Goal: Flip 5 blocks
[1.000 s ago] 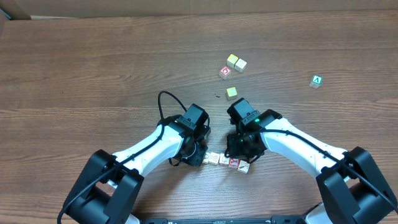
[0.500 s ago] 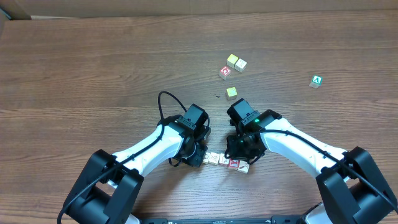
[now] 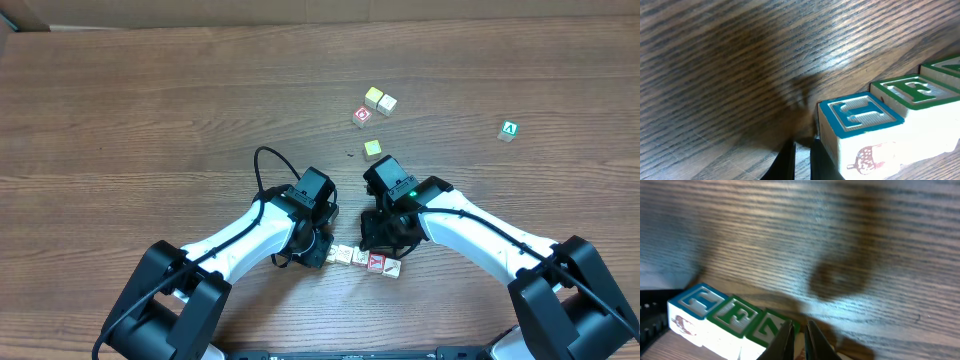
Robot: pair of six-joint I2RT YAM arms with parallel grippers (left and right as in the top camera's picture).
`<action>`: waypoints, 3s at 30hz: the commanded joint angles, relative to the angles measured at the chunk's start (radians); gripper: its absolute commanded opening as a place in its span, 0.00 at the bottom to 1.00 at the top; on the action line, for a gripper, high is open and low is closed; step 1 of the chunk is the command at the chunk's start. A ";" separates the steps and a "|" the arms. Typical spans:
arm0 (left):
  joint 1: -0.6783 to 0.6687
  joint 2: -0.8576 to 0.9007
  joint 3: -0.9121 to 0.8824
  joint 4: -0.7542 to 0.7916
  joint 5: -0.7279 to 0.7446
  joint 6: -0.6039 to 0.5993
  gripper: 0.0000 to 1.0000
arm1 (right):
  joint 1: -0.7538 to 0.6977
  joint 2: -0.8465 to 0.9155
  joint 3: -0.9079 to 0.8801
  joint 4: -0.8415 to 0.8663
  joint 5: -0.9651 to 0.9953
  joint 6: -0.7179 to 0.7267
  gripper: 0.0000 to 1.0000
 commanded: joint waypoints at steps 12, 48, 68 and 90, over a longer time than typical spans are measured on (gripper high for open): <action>-0.010 0.024 0.008 0.008 -0.003 0.027 0.07 | 0.017 0.009 -0.006 -0.011 -0.055 -0.022 0.11; -0.010 0.024 0.008 0.022 -0.003 0.049 0.05 | -0.055 0.008 0.005 0.085 -0.119 -0.158 0.14; -0.010 0.024 0.008 0.022 -0.008 0.050 0.05 | -0.096 -0.003 0.050 0.005 -0.001 -0.034 0.09; -0.010 0.024 0.008 0.003 -0.008 0.049 0.05 | -0.174 -0.018 -0.089 -0.329 0.015 0.006 0.09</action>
